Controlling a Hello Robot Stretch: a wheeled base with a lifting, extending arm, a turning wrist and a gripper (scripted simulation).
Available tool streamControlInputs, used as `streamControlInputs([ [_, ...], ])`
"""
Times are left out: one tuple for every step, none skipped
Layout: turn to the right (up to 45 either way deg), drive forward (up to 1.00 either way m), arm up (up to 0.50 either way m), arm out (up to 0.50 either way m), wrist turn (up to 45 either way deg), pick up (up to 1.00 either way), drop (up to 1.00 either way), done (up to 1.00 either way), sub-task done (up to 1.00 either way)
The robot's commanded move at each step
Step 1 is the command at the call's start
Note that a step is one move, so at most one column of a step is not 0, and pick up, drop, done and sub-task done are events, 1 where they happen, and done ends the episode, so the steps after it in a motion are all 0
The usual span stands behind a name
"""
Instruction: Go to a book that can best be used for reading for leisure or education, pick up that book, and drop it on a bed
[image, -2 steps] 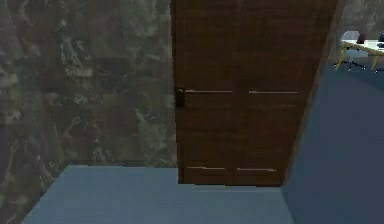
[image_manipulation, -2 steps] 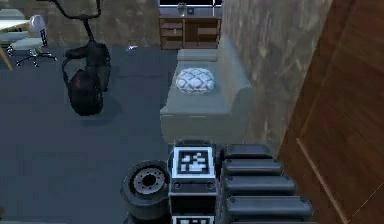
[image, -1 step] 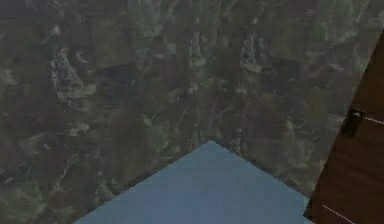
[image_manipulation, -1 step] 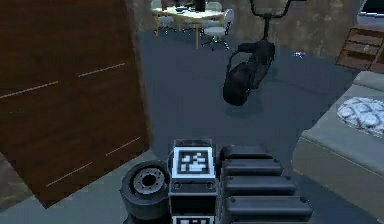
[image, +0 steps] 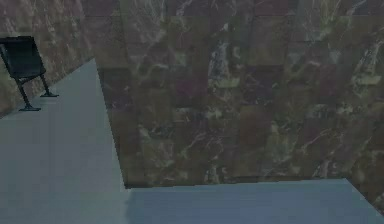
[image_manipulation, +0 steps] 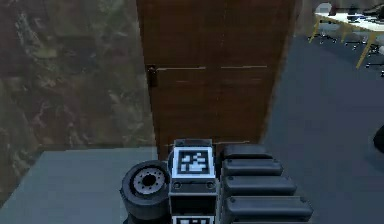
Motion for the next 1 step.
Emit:
streamControlInputs([
  [0.0, 0.3, 0.0, 0.0, 0.0, 0.0, 0.0, 0.0, 0.0],
])
